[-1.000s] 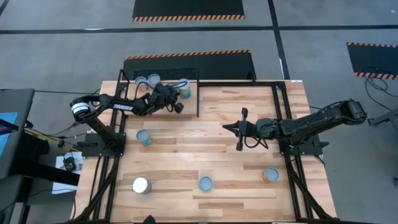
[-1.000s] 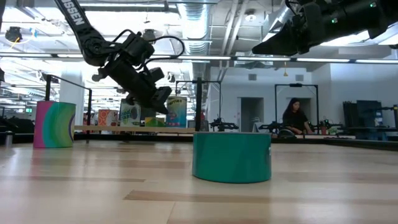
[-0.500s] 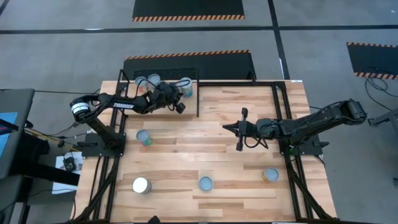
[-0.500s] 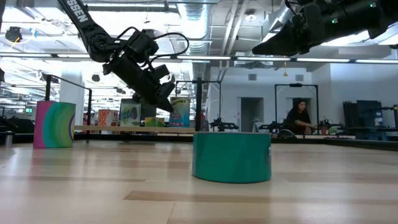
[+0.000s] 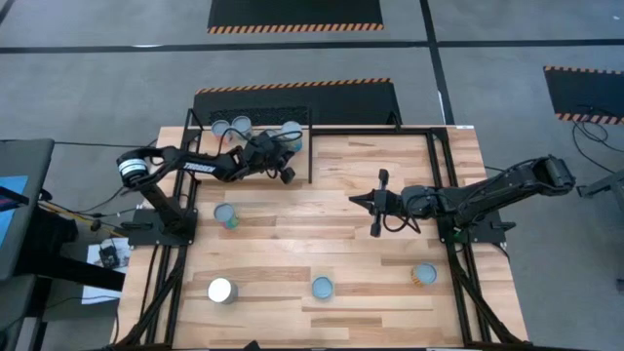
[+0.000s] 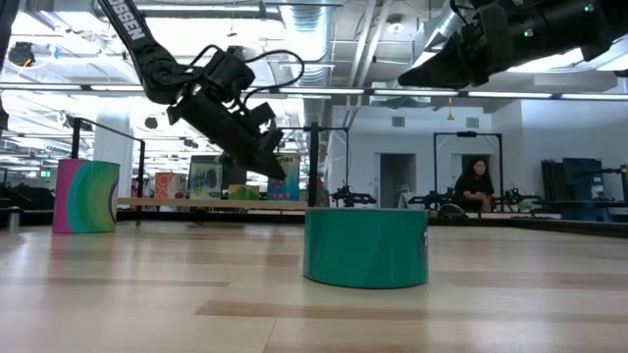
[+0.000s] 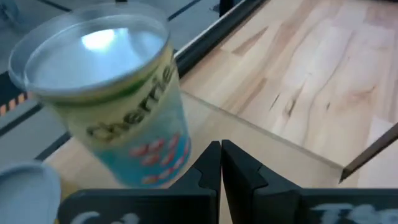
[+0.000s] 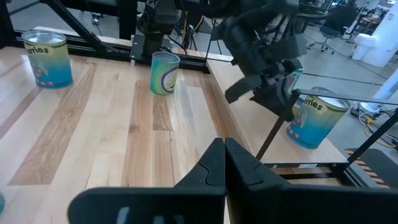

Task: Pick and place cans onto a shelf
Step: Put the top canned cherries on the shelf

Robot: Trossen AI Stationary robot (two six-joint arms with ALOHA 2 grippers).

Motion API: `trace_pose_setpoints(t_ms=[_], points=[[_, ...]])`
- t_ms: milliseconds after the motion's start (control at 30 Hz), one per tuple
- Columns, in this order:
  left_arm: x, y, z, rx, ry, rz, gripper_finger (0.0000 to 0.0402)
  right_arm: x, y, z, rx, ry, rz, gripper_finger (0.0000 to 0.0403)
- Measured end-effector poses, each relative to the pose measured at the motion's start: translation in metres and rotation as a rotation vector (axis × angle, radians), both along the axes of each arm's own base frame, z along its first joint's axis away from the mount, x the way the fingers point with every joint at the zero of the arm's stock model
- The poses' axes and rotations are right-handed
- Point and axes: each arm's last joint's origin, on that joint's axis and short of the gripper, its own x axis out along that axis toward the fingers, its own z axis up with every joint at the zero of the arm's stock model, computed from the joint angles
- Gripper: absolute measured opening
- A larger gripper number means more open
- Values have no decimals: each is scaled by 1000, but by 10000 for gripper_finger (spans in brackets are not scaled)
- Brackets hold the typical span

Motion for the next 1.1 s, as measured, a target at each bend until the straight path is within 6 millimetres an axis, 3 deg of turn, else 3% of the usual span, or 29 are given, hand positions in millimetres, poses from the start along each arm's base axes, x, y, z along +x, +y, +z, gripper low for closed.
trace_pose_setpoints(t_ms=[333,1100], points=[[18,12,-12,15,-2,55,2,0,0,0,2,1,0,11],[13,27,-7,38,-33,94,2,0,0,0,2,1,1,11]])
